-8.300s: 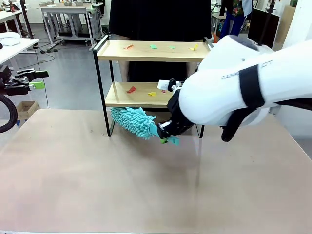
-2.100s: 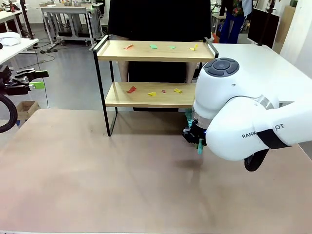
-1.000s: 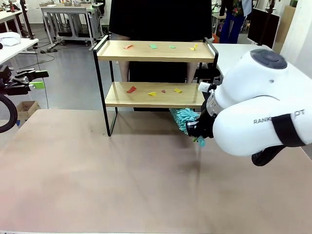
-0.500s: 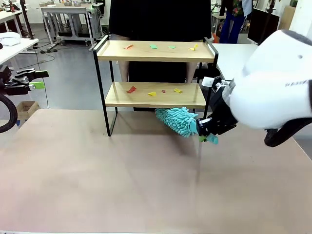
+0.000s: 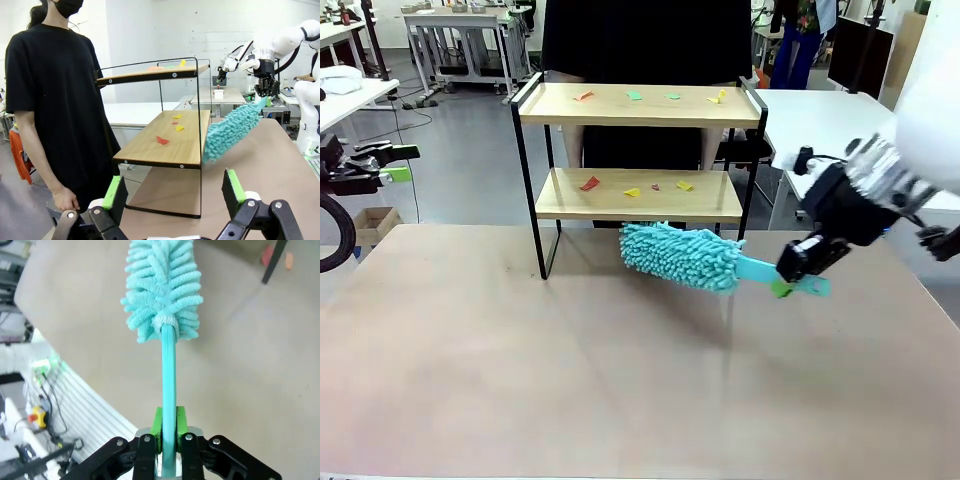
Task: Clean the shelf.
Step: Clean the specific section of the Shelf indicated by the human with the Duster.
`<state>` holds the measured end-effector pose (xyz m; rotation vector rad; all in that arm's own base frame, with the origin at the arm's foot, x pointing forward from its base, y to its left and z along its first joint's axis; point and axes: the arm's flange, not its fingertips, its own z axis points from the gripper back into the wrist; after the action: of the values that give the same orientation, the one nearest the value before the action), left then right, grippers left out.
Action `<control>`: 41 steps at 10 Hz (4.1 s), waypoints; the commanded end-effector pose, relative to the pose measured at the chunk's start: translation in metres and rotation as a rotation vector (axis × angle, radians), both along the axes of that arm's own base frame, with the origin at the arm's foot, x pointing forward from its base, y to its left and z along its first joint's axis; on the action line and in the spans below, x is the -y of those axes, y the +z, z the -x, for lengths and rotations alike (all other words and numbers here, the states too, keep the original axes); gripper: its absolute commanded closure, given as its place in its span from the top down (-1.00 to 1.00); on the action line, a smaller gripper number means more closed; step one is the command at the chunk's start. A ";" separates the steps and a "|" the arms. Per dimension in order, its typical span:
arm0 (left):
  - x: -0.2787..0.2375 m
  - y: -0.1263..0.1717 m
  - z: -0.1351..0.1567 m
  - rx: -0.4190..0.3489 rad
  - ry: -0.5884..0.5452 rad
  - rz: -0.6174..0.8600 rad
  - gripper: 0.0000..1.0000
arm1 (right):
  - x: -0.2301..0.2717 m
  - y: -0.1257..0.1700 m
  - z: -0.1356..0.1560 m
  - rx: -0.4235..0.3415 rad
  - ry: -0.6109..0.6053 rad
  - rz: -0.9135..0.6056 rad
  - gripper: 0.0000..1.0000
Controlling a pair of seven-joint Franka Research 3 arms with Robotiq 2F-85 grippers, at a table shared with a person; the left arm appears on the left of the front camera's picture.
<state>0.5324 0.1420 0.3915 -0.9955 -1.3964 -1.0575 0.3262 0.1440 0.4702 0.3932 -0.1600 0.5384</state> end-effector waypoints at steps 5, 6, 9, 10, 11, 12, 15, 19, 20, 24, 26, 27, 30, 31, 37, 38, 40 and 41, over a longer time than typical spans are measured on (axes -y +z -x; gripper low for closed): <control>0.000 0.002 0.001 0.012 -0.003 -0.005 1.00 | 0.096 0.024 0.096 -0.019 0.162 0.245 -0.74; 0.000 0.002 0.001 0.012 -0.003 -0.005 1.00 | 0.109 0.026 0.102 -0.028 0.191 0.284 -0.74; 0.000 0.002 0.001 0.012 -0.003 -0.005 1.00 | 0.141 0.030 0.120 -0.030 0.258 0.329 -0.74; 0.000 0.002 0.001 0.012 -0.003 -0.005 1.00 | 0.144 0.029 0.122 -0.038 0.259 0.342 -0.74; 0.000 0.002 0.001 0.012 -0.003 -0.005 1.00 | 0.145 0.029 0.124 -0.037 0.275 0.341 -0.74; 0.000 0.002 0.001 0.012 -0.003 -0.005 1.00 | 0.142 0.027 0.125 -0.019 0.299 0.323 -0.74; 0.000 0.002 0.001 0.012 -0.003 -0.005 1.00 | 0.142 0.058 0.109 -0.050 0.239 0.337 -0.74; 0.000 0.002 0.001 0.012 -0.003 -0.005 1.00 | 0.142 0.058 0.109 -0.050 0.239 0.337 -0.74; 0.000 0.002 0.001 0.012 -0.003 -0.005 1.00 | 0.142 0.058 0.109 -0.050 0.239 0.337 -0.74; 0.000 0.002 0.001 0.012 -0.003 -0.005 1.00 | 0.142 0.058 0.109 -0.050 0.239 0.337 -0.74; 0.000 0.002 0.001 0.012 -0.003 -0.005 1.00 | 0.142 0.058 0.109 -0.050 0.239 0.337 -0.74; 0.000 0.002 0.001 0.012 -0.003 -0.005 1.00 | 0.142 0.058 0.109 -0.050 0.239 0.337 -0.74; 0.000 0.002 0.001 0.012 -0.003 -0.005 1.00 | 0.142 0.058 0.109 -0.050 0.239 0.337 -0.74; 0.000 0.002 0.001 0.012 -0.003 -0.005 1.00 | 0.142 0.058 0.109 -0.050 0.239 0.337 -0.74; 0.000 0.002 0.001 0.012 -0.003 -0.005 1.00 | 0.142 0.058 0.109 -0.050 0.239 0.337 -0.74; 0.000 0.002 0.001 0.012 -0.003 -0.005 1.00 | 0.142 0.058 0.109 -0.050 0.239 0.337 -0.74; 0.000 0.002 0.001 0.012 -0.003 -0.005 1.00 | 0.142 0.058 0.109 -0.050 0.239 0.337 -0.74; 0.000 0.002 0.001 0.012 -0.003 -0.005 1.00 | 0.142 0.058 0.109 -0.050 0.239 0.337 -0.74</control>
<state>0.5325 0.1420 0.3917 -0.9953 -1.3966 -1.0579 0.2175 0.0029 0.5284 0.1000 0.0280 0.7893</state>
